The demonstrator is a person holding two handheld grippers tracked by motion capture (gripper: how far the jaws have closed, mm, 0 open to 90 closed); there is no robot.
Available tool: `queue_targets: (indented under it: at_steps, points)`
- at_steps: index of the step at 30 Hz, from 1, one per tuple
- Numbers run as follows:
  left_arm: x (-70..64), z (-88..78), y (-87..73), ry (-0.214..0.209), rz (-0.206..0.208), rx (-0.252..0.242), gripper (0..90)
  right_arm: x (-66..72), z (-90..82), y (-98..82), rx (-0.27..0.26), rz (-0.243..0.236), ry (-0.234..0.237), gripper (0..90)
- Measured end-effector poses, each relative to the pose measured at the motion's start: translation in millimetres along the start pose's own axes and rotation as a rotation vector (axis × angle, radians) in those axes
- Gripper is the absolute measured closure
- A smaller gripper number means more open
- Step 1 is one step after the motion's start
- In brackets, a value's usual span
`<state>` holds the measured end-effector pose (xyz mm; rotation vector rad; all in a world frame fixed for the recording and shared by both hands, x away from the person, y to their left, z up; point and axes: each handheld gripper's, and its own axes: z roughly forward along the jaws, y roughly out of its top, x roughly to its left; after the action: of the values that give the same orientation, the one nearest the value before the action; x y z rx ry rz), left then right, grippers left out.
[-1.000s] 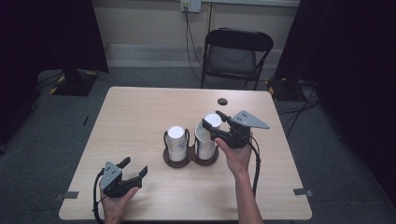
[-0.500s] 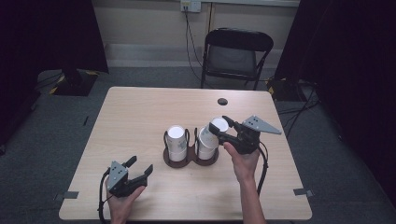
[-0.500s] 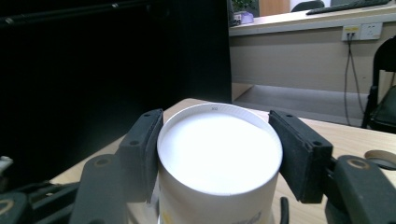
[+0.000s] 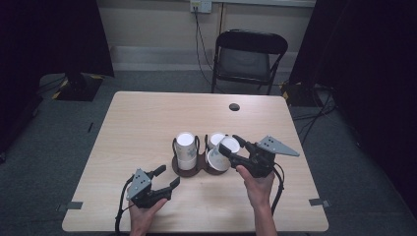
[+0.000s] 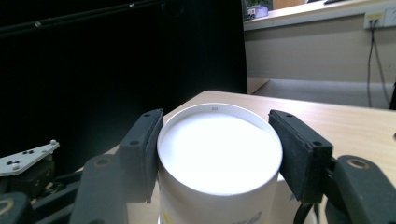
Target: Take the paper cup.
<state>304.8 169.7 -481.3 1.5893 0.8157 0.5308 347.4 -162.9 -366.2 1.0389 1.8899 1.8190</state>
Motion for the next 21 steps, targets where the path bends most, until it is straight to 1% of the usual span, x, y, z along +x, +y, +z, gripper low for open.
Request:
queue_targets:
  at_steps: [3, 4, 6, 8, 11, 14, 18, 20, 21]
  points:
    - [-3.1, 2.7, 2.1, -0.006, 0.018, 0.001, 32.2, 0.1, -1.7, -7.4, -0.003, 0.037, 0.017, 37.5]
    - [-3.8, 3.3, 2.9, 0.002, 0.028, 0.008, 32.8, 0.4, -2.2, -9.8, -0.002, 0.043, 0.02, 37.5]
    - [-5.8, 4.4, 3.2, 0.0, 0.026, 0.002, 32.7, 1.4, -2.2, -14.2, 0.002, 0.046, 0.017, 37.5]
    - [-6.5, 5.3, 3.5, -0.006, 0.029, -0.001, 32.8, 3.0, -2.3, -18.6, 0.018, 0.054, 0.009, 37.4]
    - [-8.5, 6.3, 4.0, -0.026, 0.017, -0.008, 33.0, 6.3, -2.7, -26.6, 0.028, 0.069, 0.015, 37.4]
    - [-9.8, 8.3, 4.6, -0.037, 0.021, -0.01, 34.0, 6.5, -2.6, -33.4, 0.019, 0.097, 0.032, 37.5]
    - [-13.6, 11.1, 4.3, -0.056, 0.031, 0.001, 34.9, 10.1, -0.4, -41.0, 0.028, 0.116, 0.047, 37.4]
    - [-16.3, 13.4, 3.3, -0.056, 0.034, 0.007, 35.0, 12.7, 2.0, -44.9, 0.04, 0.106, 0.053, 37.4]
    - [-17.3, 14.7, 2.8, -0.059, 0.038, 0.012, 35.0, 14.9, 3.6, -47.2, 0.046, 0.11, 0.058, 37.4]
